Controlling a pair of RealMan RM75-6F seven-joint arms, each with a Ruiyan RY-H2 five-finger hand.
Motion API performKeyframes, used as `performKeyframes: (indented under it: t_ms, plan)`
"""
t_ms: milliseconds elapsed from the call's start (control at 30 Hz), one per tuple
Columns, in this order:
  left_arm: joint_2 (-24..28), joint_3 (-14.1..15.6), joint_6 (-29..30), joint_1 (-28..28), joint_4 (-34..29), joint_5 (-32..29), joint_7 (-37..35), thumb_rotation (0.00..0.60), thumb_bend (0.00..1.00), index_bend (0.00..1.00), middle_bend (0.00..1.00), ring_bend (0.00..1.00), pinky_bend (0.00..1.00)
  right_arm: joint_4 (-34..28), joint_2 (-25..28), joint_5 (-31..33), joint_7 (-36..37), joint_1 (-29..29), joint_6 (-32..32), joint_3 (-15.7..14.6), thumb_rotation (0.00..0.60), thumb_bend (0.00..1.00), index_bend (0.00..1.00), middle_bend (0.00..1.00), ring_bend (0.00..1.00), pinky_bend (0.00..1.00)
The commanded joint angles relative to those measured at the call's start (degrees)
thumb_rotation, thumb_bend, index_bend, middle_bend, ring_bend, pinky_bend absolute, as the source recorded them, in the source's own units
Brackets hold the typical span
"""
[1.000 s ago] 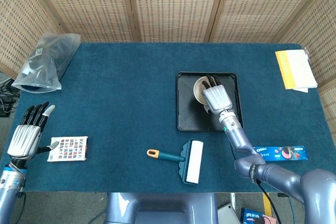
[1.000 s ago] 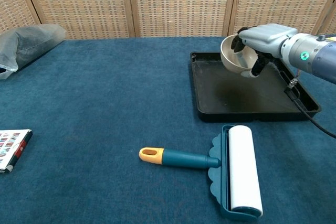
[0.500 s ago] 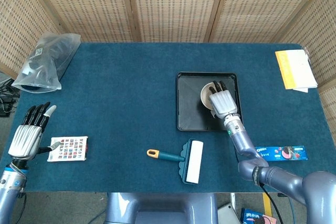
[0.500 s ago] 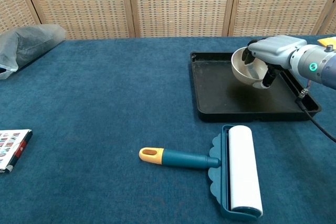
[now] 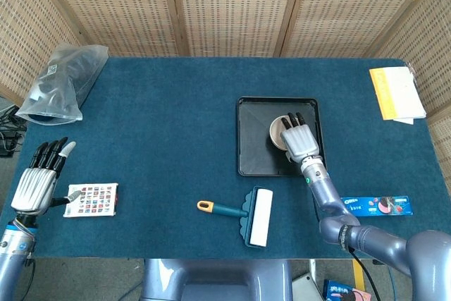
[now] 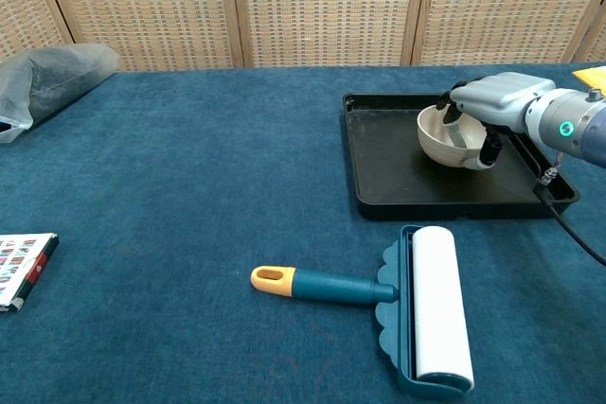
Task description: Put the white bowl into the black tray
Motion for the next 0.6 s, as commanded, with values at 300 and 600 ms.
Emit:
performKeyframes:
  t_ms: [300, 600]
  plan:
    - [0.0, 0.0, 0.2, 0.0, 0.0, 0.1, -0.1, 0.6, 0.06, 0.0, 0.0, 0.0, 0.0, -3.0, 1.4, 1.1, -2.1, 0.1, 1.0, -0.2, 0.6, 0.37, 0.22, 0.0, 0.0, 0.08]
    - [0.0, -0.2, 0.9, 0.2, -0.1, 0.4, -0.3, 0.6, 0.06, 0.0, 0.0, 0.0, 0.0, -8.5, 4.2, 1.0, -4.7, -0.8, 5.8, 0.0, 0.6, 0.37, 0.11, 0.0, 0.0, 0.07]
